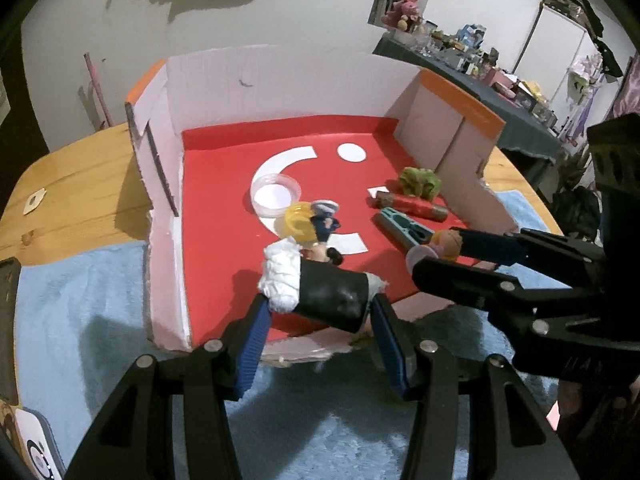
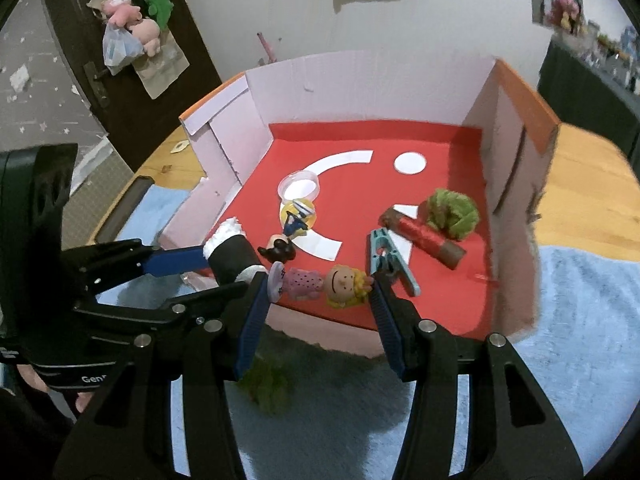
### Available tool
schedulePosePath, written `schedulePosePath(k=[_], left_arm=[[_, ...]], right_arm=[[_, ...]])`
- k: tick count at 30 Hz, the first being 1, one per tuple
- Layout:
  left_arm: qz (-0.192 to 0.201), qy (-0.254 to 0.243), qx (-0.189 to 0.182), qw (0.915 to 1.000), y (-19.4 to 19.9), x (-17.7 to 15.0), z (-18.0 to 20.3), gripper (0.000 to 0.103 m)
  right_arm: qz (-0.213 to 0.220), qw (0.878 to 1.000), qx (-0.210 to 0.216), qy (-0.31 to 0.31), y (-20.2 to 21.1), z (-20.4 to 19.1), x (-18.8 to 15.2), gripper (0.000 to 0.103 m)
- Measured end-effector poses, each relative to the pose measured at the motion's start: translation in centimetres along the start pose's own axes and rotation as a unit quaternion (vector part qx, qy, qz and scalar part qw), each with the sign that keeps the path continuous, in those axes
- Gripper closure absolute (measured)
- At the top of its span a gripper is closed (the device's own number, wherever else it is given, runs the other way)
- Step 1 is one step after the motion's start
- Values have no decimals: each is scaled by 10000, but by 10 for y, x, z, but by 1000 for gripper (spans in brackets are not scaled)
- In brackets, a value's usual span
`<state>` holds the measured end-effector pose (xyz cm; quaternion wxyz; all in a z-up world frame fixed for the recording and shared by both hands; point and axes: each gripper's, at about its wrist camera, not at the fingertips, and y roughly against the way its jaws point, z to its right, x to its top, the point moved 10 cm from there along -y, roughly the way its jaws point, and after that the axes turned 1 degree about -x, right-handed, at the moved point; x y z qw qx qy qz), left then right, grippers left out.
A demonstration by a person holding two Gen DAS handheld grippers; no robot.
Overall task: Organize objects
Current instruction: 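Carry the doll and bottle into the box with both tools, then lower the doll and bottle onto the box floor with both tools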
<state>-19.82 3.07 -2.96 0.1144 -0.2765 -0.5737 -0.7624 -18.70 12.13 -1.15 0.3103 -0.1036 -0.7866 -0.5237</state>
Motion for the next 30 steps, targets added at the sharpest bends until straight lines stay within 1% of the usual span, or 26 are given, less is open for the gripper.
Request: schedulePosePath(k=[7, 10, 16, 19, 21, 23, 25, 26, 27, 30], left_arm=[[-101, -8, 50, 9999, -6, 1, -8, 50], [-110, -20, 10, 9999, -6, 2, -8, 49], [-239, -99, -1, 9997, -14, 4, -5, 49], [-277, -188, 75, 9994, -18, 6, -3, 49], [-265, -168, 64, 9995, -20, 10, -3, 49], [-246, -106, 76, 9996, -22, 13, -6, 49], [-194, -95, -19, 9998, -20, 16, -3, 52], [-175, -140, -76, 9997, -20, 18, 0, 58], [-189, -167, -95, 9996, -21, 18, 1, 60], [-329, -159, -130, 9992, -32, 17, 2, 62]], right_arm=[[-223, 9997, 105, 1, -15, -1, 1, 54], [-303, 9994, 135, -69, -19, 2, 2, 54], [-549, 9984, 33, -141, -30, 14, 3, 54], [-543, 9982, -237, -62, -30, 24, 6, 54], [-518, 9975, -482, 13, -30, 32, 8, 53], [-482, 9968, -640, 52, -29, 37, 9, 53], [-437, 9960, -774, 49, -27, 41, 11, 53], [-418, 9959, -796, 34, -26, 43, 11, 53], [-410, 9961, -786, 14, -26, 44, 11, 53], [-426, 9961, -777, 19, -26, 46, 10, 53]])
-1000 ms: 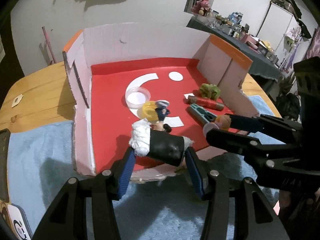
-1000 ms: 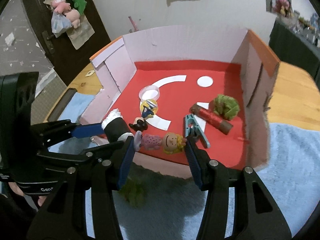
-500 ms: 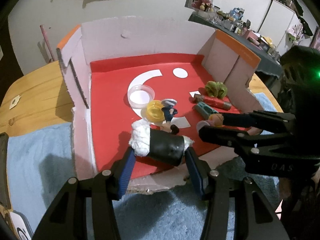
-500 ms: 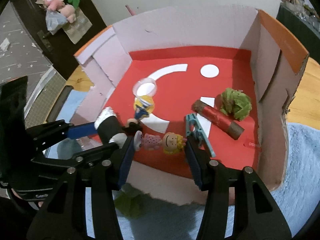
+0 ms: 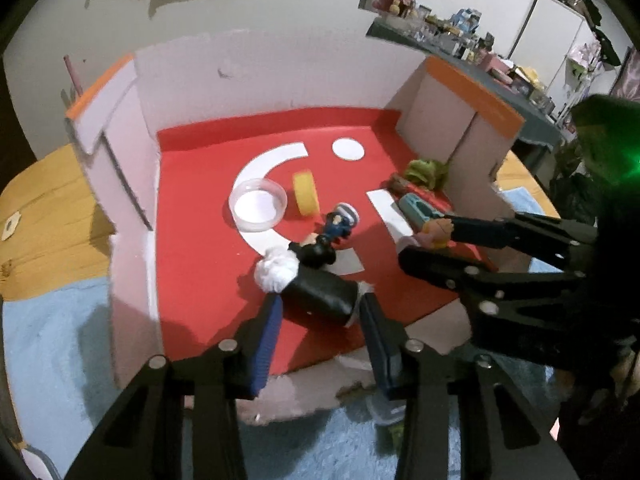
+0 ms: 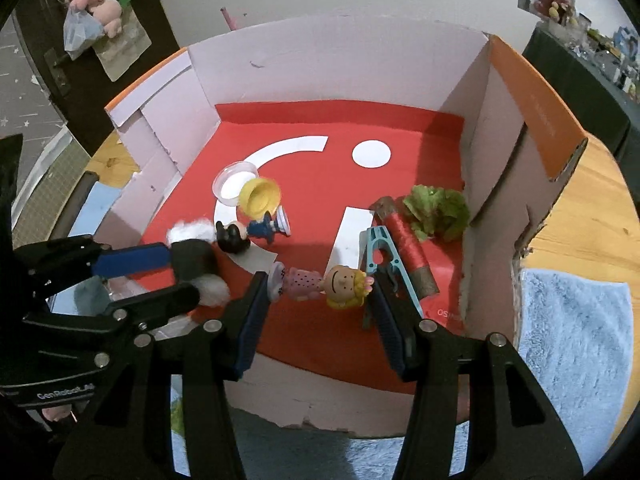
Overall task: Organize objects
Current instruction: 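Lower the doll and bottle onto the box floor with both tools, then open both tools and withdraw them from the box over the rug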
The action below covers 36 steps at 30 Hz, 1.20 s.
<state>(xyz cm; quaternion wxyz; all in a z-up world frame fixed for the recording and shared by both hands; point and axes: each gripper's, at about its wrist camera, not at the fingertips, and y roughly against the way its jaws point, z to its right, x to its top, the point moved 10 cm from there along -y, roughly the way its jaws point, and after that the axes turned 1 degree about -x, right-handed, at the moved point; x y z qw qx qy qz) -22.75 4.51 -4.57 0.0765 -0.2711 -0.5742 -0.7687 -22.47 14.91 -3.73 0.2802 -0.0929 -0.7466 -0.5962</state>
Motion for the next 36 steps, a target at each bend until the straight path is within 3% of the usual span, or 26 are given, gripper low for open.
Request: schedulePosePath(k=[15, 19, 27, 32, 36], left_arm=[[90, 186, -11, 9998, -1, 3, -4, 63], [114, 207, 4, 9997, -1, 3, -5, 62], [187, 226, 74, 9995, 4, 1, -6, 53], [235, 235, 86, 9994, 8, 0, -7, 52], [306, 214, 127, 9992, 14, -1, -5, 44]], right_arm=[[115, 9999, 19, 39, -2, -4, 1, 52], [105, 9999, 60, 82, -2, -8, 0, 43], [167, 9998, 90, 109, 4, -10, -4, 41], [227, 9996, 92, 126, 11, -13, -6, 40], [294, 9994, 75, 151, 19, -16, -10, 33]])
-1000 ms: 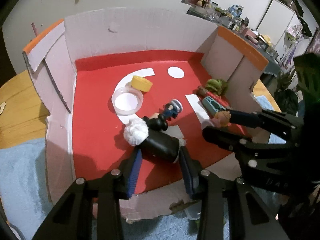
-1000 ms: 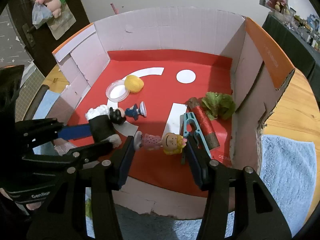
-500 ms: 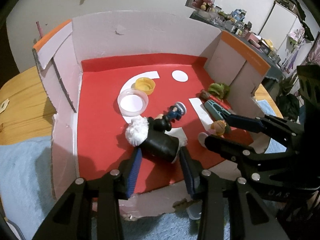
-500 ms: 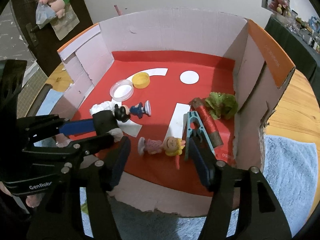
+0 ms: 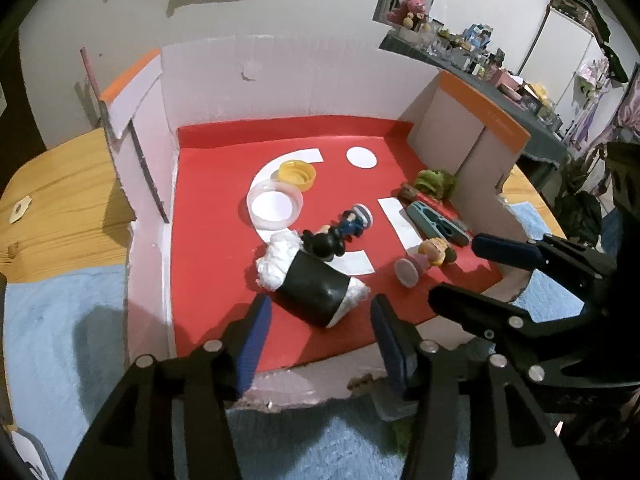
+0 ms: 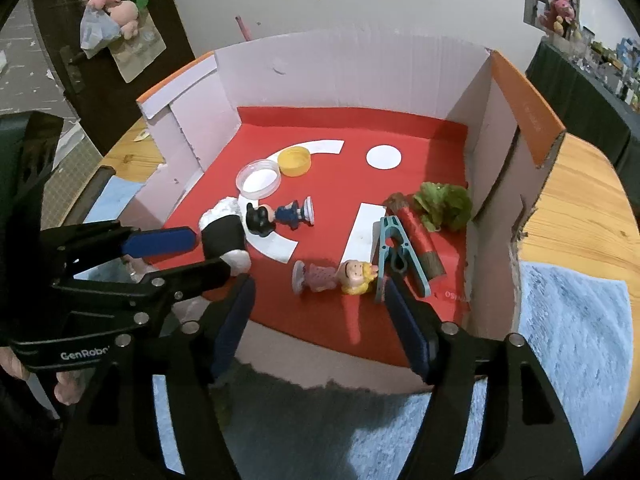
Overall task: Organize objects
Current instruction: 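Open both tools and withdraw them from the box over the rug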
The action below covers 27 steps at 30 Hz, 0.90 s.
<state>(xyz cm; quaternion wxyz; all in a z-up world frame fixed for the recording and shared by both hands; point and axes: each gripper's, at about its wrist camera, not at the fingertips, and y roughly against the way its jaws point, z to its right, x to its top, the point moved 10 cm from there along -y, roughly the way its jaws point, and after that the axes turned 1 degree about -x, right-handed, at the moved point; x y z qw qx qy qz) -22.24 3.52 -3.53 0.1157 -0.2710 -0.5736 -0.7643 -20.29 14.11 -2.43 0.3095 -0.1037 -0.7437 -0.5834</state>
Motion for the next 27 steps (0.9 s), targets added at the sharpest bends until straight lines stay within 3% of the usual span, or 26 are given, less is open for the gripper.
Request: schedulePosePath(k=[7, 18, 27], left_arm=[[83, 36, 21, 10000, 10, -5, 0, 41], [302, -33, 103, 9995, 31, -15, 7, 27], [466, -99, 129, 9988, 46, -24, 14, 17]], right_arm=[[100, 9999, 0, -10, 15, -3, -7, 32], [340, 9994, -71, 73, 40, -11, -17, 15], [359, 9993, -116, 64, 52, -15, -35, 8]])
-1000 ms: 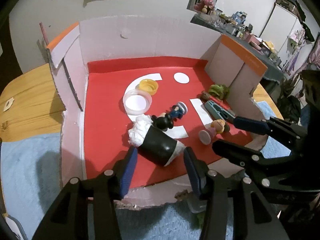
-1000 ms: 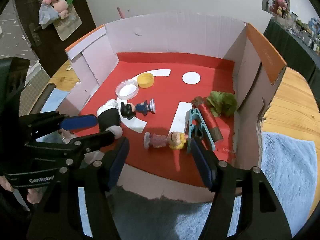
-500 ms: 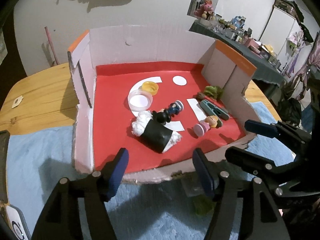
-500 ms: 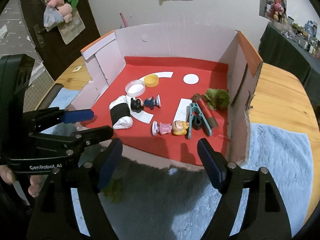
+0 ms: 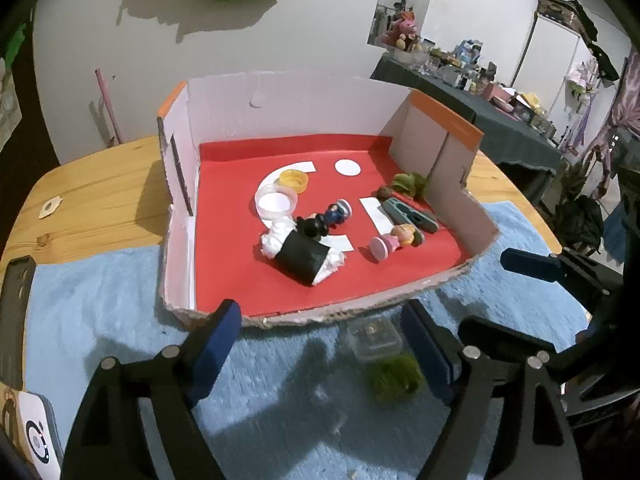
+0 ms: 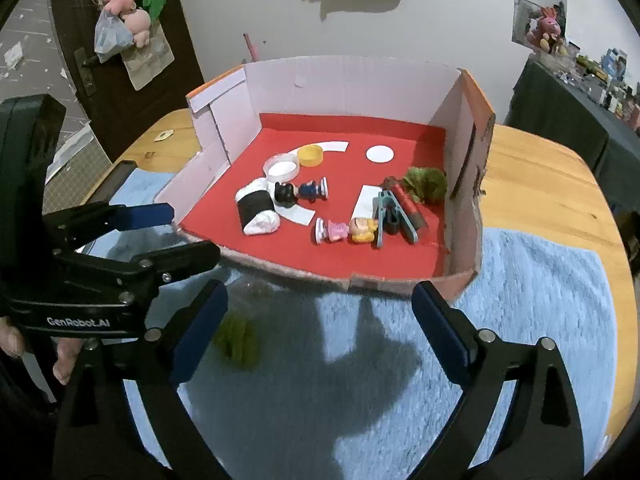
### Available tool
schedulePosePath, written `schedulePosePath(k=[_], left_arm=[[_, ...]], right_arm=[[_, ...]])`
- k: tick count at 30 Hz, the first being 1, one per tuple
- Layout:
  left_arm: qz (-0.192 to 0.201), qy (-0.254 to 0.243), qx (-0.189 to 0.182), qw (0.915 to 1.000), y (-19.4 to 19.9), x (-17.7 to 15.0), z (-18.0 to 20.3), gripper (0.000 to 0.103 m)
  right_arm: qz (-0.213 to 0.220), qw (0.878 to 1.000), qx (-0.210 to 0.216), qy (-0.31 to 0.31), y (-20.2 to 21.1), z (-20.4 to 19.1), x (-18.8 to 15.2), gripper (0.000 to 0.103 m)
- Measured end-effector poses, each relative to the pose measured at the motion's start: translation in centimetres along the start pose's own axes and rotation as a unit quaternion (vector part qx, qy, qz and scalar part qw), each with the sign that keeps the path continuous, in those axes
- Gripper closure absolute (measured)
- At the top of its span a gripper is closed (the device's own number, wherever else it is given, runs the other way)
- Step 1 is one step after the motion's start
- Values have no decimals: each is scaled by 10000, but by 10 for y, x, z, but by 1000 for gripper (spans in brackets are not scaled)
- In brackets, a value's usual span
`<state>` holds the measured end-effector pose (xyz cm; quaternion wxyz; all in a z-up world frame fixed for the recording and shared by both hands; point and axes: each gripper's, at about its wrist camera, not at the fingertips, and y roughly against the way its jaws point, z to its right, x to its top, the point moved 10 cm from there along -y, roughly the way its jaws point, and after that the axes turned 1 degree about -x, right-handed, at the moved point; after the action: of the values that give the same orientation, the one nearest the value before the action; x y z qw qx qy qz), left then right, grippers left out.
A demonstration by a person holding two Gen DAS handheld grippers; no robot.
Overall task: Organize objects
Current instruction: 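Open both tools and withdraw them from the box over the rug, then reach the left tool toward the green fuzzy ball while the right tool approaches the clear cup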
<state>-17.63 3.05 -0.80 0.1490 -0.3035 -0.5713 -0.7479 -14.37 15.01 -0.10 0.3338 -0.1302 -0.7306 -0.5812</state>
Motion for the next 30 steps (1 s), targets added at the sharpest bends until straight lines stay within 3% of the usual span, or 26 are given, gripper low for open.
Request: schedulePosePath(k=[9, 30], left_arm=[[13, 54, 116, 9999, 7, -15, -3, 6], [-274, 2, -48, 9996, -7, -60, 20, 6]], right_arm=[[32, 10000, -22, 35, 10, -5, -13, 4], [-109, 9990, -413, -160, 12, 16, -56, 4]])
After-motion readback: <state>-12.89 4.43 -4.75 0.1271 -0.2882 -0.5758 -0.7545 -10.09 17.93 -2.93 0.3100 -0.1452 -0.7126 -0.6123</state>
